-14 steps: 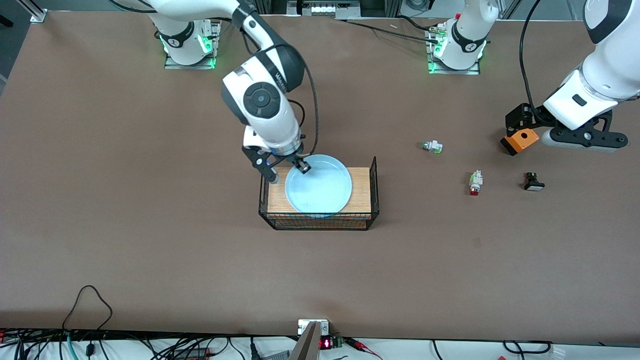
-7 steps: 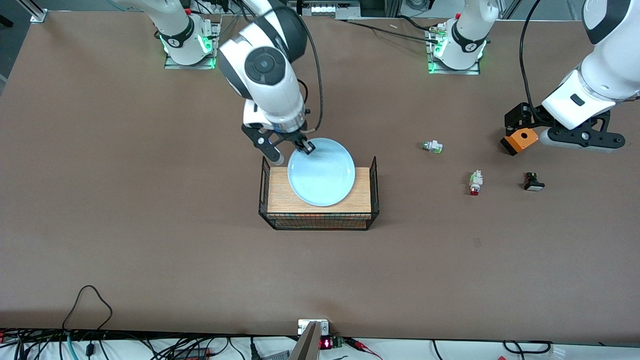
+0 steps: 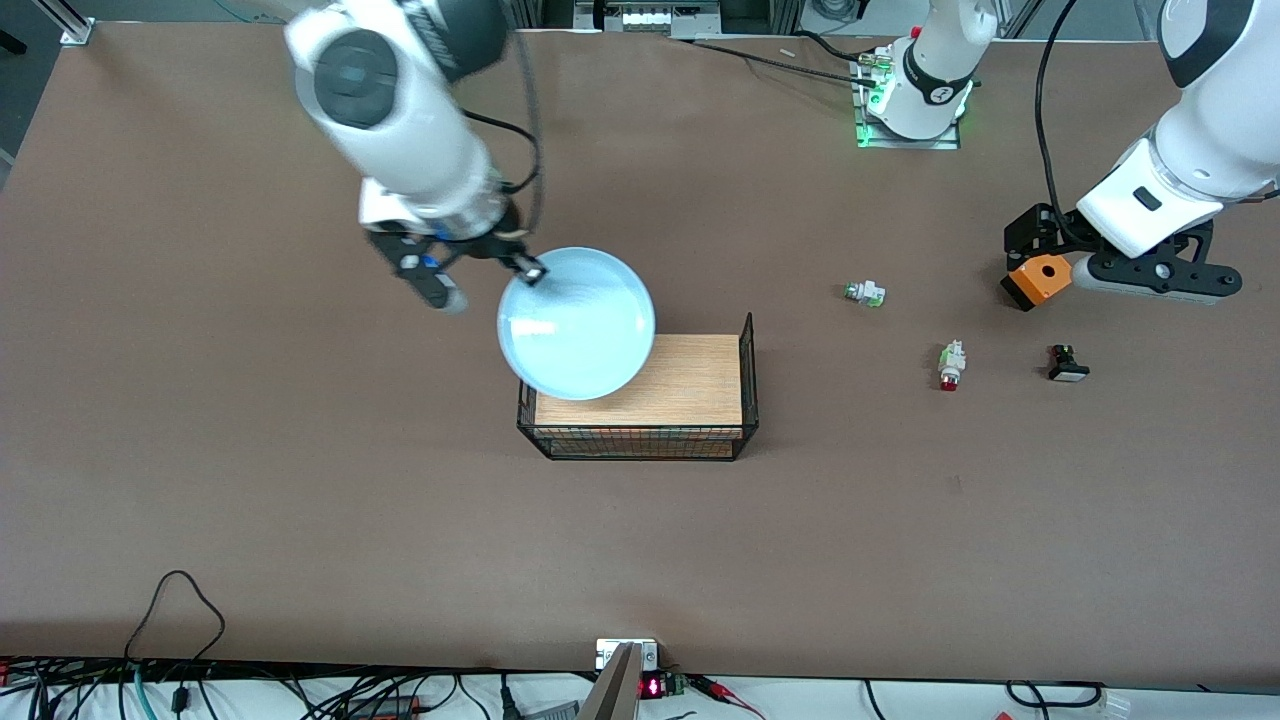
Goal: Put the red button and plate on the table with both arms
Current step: 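Lift the blue plate out of the tray with the right gripper, then lower the plate onto the table beside the tray with the right gripper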
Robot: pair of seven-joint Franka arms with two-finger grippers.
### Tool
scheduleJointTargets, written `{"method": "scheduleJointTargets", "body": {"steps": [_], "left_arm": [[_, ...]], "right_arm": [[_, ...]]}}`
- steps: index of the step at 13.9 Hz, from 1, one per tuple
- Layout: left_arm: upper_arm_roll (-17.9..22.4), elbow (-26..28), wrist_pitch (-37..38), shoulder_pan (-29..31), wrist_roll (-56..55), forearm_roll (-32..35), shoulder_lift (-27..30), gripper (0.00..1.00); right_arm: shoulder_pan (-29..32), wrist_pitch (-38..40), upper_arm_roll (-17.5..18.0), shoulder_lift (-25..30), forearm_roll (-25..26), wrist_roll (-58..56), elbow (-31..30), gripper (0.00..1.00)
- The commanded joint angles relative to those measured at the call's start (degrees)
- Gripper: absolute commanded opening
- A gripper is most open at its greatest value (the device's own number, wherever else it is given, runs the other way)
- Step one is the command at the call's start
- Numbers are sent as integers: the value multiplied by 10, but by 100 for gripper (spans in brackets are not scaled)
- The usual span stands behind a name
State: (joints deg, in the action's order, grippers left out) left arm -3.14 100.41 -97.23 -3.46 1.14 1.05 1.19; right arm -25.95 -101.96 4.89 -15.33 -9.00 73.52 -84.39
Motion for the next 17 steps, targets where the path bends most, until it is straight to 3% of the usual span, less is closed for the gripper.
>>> {"method": "scheduleJointTargets", "body": {"steps": [1,8,10,13,17], "left_arm": [[2,3,7,-2,12,-9,10,100],[1,-5,13,-4,6,-9,8,100],[1,-5,13,-4,6,-9,8,100],[0,-5,14,-4,6,-9,8,100],[0,-5,20,-4,6,-9,8,100]], "right_arm": [[72,28,6,21,-25,-101,-3,0],[255,99,7,6,-23,-432,-8,0],[290,99,7,-5,-14,-556,-36,0],[297,39,7,-5,53,-631,-102,0],[319,-60,7,-4,57,-694,-197,0]]}}
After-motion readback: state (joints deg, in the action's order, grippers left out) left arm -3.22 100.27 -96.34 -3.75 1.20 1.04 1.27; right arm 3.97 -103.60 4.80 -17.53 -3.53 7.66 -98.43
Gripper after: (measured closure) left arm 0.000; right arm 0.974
